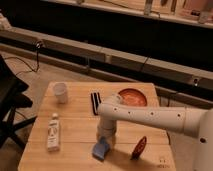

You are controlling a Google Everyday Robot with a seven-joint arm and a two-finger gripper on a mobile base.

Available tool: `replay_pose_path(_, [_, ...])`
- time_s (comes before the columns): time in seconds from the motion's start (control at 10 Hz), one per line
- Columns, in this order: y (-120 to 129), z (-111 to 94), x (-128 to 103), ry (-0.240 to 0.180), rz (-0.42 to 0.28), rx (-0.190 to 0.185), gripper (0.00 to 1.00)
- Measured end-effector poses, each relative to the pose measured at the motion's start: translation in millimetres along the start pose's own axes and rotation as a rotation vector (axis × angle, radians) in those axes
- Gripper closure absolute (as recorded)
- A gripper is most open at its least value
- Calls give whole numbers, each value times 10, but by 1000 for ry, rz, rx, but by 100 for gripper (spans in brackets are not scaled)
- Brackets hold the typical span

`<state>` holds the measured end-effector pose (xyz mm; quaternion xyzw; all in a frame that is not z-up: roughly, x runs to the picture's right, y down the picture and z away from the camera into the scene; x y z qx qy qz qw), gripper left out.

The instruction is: Wipe the white sponge on the table

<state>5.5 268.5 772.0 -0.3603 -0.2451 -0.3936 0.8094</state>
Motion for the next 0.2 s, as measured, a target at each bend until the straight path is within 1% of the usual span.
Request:
replay_pose_path(0.1, [-93, -51, 84, 17, -20, -12, 100])
replay_pose_path(0.2, [-247, -91, 138, 26, -52, -18, 100])
